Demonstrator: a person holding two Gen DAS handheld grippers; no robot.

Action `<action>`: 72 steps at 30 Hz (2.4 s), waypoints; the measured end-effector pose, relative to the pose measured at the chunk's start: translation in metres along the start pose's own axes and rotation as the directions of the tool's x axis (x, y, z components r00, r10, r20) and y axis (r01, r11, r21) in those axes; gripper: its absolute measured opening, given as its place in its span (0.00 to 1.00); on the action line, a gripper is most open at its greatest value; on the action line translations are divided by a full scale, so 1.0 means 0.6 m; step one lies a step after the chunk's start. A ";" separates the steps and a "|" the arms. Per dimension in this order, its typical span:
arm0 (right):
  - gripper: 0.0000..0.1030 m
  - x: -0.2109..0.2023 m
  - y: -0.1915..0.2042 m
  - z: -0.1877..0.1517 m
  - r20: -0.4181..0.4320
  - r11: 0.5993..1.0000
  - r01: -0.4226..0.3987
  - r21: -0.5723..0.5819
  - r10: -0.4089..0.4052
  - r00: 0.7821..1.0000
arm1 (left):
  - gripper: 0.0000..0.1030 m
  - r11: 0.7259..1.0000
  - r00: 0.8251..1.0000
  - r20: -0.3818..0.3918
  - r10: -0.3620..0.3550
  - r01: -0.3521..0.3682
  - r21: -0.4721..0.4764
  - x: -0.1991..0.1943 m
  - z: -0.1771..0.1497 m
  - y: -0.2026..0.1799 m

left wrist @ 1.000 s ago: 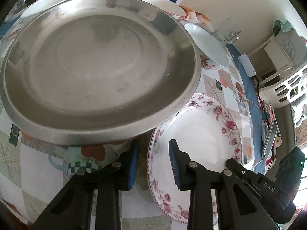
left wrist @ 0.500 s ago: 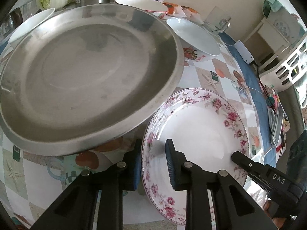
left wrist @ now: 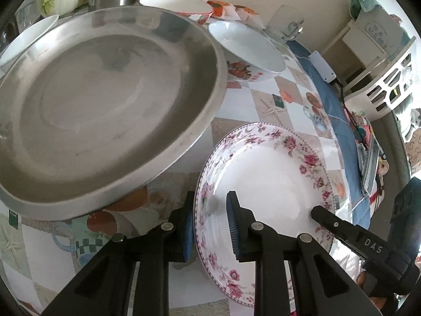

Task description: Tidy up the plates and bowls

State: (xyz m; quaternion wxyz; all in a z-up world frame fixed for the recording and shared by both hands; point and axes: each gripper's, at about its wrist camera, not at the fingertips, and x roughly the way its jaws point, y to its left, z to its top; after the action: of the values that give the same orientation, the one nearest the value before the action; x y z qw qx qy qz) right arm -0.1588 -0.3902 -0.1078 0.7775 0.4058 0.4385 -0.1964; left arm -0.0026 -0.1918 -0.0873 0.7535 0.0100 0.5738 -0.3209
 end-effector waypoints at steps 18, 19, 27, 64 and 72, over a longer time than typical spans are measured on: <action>0.14 -0.032 -0.001 -0.001 0.058 1.000 -0.007 -0.011 0.008 0.998 | 0.23 0.998 0.998 0.047 -0.052 0.050 0.037 -0.027 0.013 -0.015; 0.14 -0.036 0.000 -0.001 0.065 1.000 -0.006 -0.013 0.007 0.998 | 0.23 0.998 0.997 0.049 -0.055 0.053 0.039 -0.029 0.014 -0.016; 0.14 -0.060 0.017 0.000 0.116 0.999 0.001 -0.039 0.003 0.993 | 0.23 0.995 0.992 0.097 -0.077 0.071 0.063 -0.057 0.028 -0.023; 0.14 -0.083 0.270 0.059 0.229 0.969 -0.034 -0.245 0.092 0.969 | 0.23 0.983 0.934 0.338 -0.115 0.155 -0.094 -0.191 0.136 0.144; 0.14 -0.036 0.345 0.052 0.181 0.950 -0.094 -0.298 0.153 0.972 | 0.23 0.977 0.924 0.378 -0.063 0.134 -0.165 -0.218 0.138 0.231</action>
State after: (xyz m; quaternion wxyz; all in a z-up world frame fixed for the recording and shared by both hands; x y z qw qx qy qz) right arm -0.0169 -0.2935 0.0144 0.8793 0.2935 0.3550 -0.1215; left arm 0.1196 -0.0518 0.0057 0.8285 -0.1508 0.4488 -0.2991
